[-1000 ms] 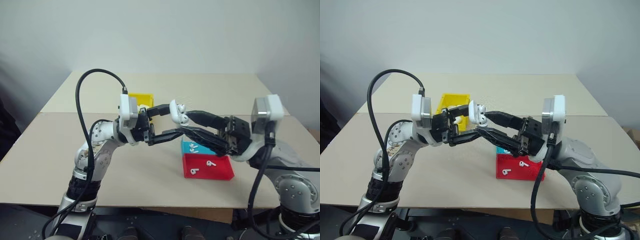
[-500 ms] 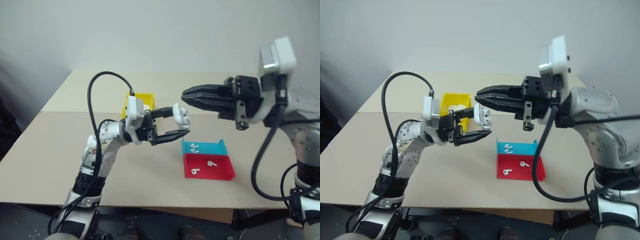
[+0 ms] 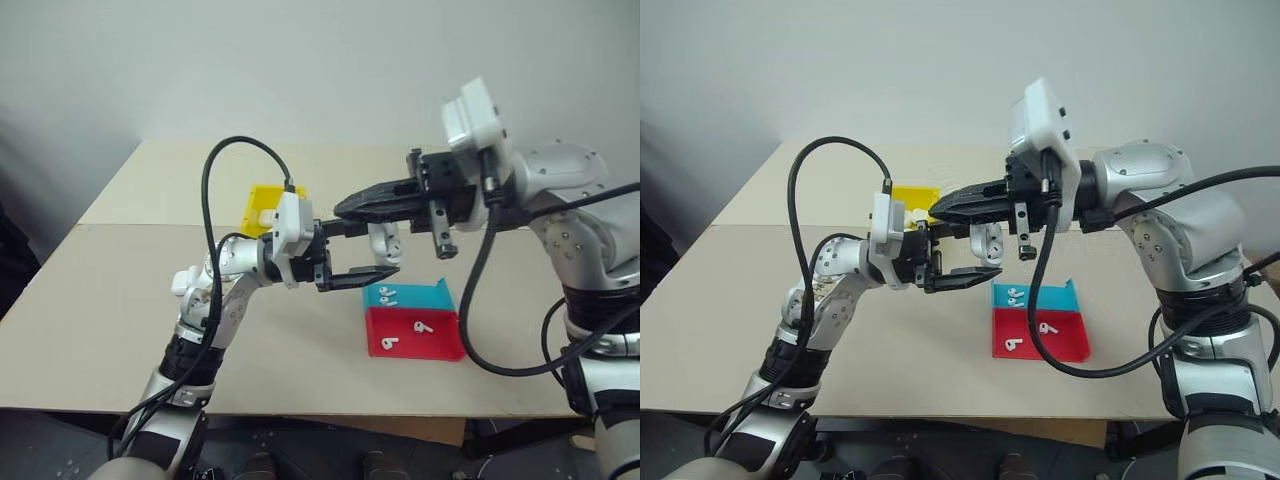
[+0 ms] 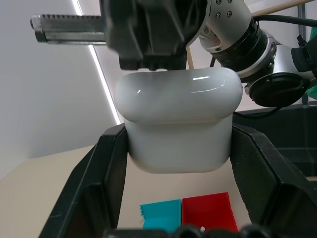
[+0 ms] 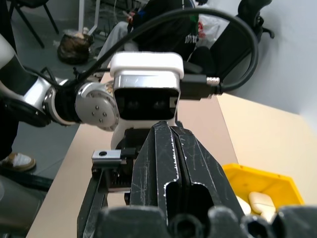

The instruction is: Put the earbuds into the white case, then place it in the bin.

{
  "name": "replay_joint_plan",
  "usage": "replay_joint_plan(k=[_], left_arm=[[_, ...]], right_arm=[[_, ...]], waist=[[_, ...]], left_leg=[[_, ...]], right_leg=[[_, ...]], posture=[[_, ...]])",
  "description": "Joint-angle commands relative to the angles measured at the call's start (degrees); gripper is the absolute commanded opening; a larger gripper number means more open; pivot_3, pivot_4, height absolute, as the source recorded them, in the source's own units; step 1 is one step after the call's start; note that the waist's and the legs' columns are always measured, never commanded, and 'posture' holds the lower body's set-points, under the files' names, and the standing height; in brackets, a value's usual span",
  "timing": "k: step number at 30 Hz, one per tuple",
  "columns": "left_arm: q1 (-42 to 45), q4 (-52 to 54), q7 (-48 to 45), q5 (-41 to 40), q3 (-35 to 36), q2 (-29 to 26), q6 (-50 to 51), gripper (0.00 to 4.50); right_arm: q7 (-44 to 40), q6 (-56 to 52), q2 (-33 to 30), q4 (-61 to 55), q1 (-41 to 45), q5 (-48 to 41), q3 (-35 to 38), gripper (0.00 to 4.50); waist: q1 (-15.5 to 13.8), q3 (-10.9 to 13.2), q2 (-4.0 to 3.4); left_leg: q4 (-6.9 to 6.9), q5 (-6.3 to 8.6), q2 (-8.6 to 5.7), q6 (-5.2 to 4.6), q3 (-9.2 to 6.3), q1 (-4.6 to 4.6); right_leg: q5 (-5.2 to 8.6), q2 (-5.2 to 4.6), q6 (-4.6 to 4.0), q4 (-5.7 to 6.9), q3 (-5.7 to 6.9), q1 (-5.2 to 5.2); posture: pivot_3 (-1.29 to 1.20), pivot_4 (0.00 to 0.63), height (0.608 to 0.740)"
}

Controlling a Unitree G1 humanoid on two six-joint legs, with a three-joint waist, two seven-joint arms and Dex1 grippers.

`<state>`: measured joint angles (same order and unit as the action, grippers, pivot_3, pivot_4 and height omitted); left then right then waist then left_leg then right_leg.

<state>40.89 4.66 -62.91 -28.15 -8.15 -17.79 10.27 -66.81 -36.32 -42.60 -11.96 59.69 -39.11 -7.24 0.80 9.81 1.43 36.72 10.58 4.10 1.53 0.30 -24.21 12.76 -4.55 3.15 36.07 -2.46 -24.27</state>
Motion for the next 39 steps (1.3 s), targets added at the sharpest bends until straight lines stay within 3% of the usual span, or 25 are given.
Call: replay_joint_plan(k=[1,8,19,26,30,33,39], left_arm=[[0.53,2.83,0.13,-0.53,0.89,-0.33,-0.68,2.78],[0.98,2.56,0.33,-0.60,1.38,-0.35,-0.81,2.78],[-2.85,4.92,4.31,-0.68,4.20,-0.29,-0.61,2.78],[-3.57,10.69,23.87,3.38,11.05,-0.31,6.15,2.78],[2.96,0.92,41.41,17.52,9.17,-0.31,12.52,2.78],[6.21,-7.64,44.13,23.92,6.08,-2.08,12.52,2.78],[9.84,-21.15,47.52,27.36,5.41,0.63,10.25,2.78]], right_arm=[[-1.74,2.07,-1.78,-1.53,-0.21,3.25,0.24,0.06],[-4.32,3.76,-5.66,-1.63,-2.74,5.86,2.17,0.06],[3.81,-0.27,-1.33,-1.88,-3.88,-7.61,18.12,0.06],[16.21,-3.31,-0.13,-9.50,-17.52,-8.65,22.33,0.06],[25.21,-7.64,1.14,-11.84,-25.88,-9.99,25.81,0.06],[27.93,-8.98,0.53,-13.25,-29.89,-9.76,25.83,0.06],[29.89,-10.34,-0.94,-15.16,-33.44,-9.32,24.42,0.06]], waist=[[-0.02,0.00,0.00],[-0.09,0.00,0.00],[-0.02,0.03,-0.04],[-0.10,0.03,-0.04],[-0.64,0.02,-0.03],[-0.64,0.02,-0.04],[-0.17,0.03,-0.03]], left_leg=[[0.00,0.00,0.00,0.00,0.00,0.00],[0.00,0.00,0.00,0.00,0.00,0.01],[0.01,0.00,0.00,0.00,0.00,0.01],[0.06,0.00,0.00,0.00,-0.01,0.04],[0.12,-0.02,0.00,0.01,-0.09,0.08],[0.15,-0.04,-0.02,0.02,-0.07,0.07],[0.06,-0.04,-0.02,0.01,-0.08,-0.02]], right_leg=[[0.00,0.00,0.00,0.00,0.00,0.00],[0.00,0.00,0.00,0.00,0.01,0.02],[-0.09,0.01,-0.09,0.00,-0.02,0.02],[-0.09,0.00,-0.05,0.04,-0.01,0.08],[-0.01,0.02,0.18,0.07,0.02,0.14],[-0.06,0.02,0.24,0.03,-0.02,0.15],[-0.16,0.04,0.05,-0.01,-0.01,0.04]], posture=[[0.00,0.150,0.740],[0.00,0.150,0.740],[0.00,0.150,0.740],[0.00,0.150,0.740],[0.00,0.150,0.740],[0.00,0.150,0.740],[0.00,0.150,0.740]])
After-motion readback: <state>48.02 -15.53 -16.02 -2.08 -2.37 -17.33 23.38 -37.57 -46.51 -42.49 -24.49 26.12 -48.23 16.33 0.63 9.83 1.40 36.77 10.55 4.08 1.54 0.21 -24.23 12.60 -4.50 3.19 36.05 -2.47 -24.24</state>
